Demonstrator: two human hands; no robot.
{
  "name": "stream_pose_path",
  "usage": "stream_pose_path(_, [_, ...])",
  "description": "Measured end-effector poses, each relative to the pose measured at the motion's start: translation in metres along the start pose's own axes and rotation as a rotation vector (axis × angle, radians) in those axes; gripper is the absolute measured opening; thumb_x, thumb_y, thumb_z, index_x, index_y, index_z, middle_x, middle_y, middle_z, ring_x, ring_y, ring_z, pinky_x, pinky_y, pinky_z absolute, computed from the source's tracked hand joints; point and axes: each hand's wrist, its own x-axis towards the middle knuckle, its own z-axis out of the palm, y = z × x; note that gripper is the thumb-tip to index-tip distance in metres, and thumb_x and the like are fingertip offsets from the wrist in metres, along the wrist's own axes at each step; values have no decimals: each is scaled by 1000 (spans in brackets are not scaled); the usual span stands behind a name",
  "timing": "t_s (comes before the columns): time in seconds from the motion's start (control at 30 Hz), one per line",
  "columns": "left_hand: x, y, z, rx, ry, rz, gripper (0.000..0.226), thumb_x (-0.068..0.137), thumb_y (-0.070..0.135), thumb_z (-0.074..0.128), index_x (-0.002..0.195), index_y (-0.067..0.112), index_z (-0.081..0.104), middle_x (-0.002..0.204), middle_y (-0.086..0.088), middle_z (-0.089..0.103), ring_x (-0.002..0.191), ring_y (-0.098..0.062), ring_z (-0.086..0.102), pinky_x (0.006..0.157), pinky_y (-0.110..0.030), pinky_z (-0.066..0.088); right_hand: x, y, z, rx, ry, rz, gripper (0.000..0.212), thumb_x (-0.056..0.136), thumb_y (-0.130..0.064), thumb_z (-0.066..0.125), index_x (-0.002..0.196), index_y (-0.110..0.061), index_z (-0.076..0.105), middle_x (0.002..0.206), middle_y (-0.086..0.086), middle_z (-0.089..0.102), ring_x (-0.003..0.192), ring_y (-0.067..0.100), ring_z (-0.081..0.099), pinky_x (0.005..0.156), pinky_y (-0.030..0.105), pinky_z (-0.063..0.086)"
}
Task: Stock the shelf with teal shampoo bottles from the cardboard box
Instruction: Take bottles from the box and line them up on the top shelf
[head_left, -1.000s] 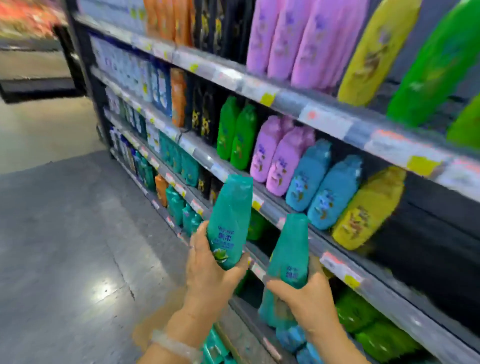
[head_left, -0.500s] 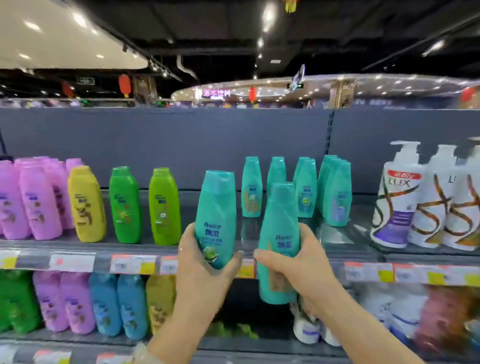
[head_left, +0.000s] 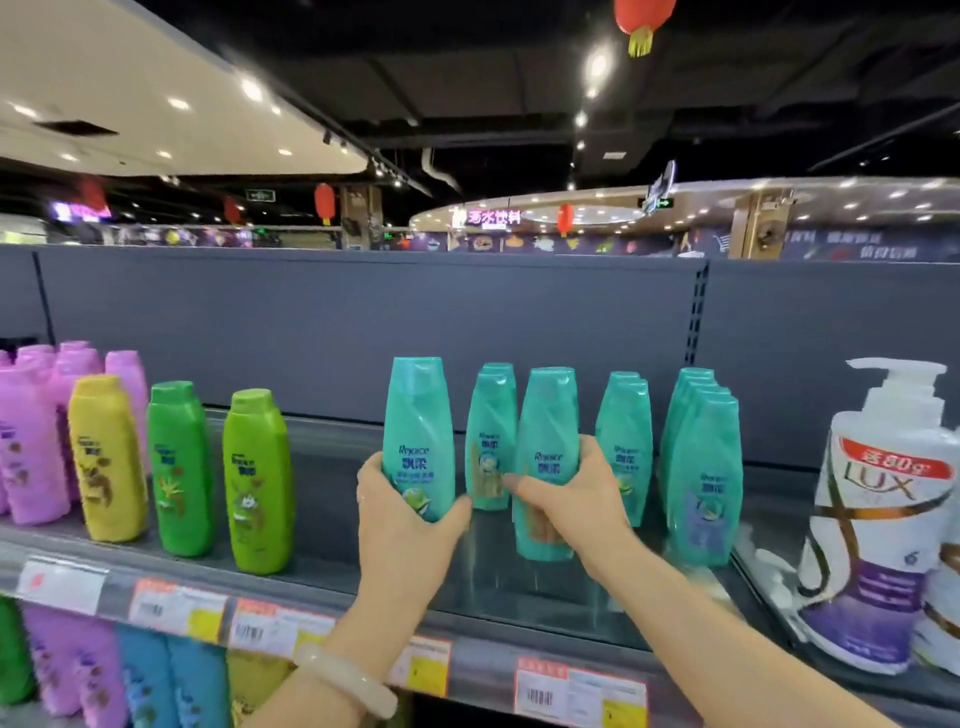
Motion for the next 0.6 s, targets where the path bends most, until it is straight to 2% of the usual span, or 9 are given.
stream_pose_path(0.17, [18,-12,-6,35,33,-19,73,66,21,82,111,32,26,115,0,46,97,-15,55,80,-33,54,24,18,39,-20,-18,-28,48,66,-16,83,92,-24,43,93,-1,62,85,16,63,73,30,52])
stream_pose_path(0.3, [27,-16,-8,44,17,-12,74,66,21,82,115,31,27,114,1,46,98,-15,56,80,-35,56,38,28,65,-18,45,8,52,64,-21,85,95,-20,43,100,7,59,94,23,62,84,42,53])
stream_pose_path(0.43, [35,-15,-7,16,-16,-14,76,65,22,83,114,33,26,113,2,47,101,-15,56,80,-36,57,36,32,75,-225,124,7,72,61,-28,86,114,-13,40,109,3,43,107,21,46,96,39,45])
stream_pose_path(0.5, [38,-15,-6,9,-29,-21,77,66,21,82,116,33,26,114,3,47,101,-15,56,80,-37,58,29,33,70,-401,109,37,80,60,-32,86,119,-13,35,113,4,38,111,21,41,98,36,42])
stream_pose_path(0.6, [41,-17,-4,-2,-41,-11,76,66,20,82,116,33,27,113,3,47,99,-15,56,78,-38,58,26,43,62,-561,-34,118,69,67,-28,81,115,-13,34,116,6,41,112,25,47,96,35,45])
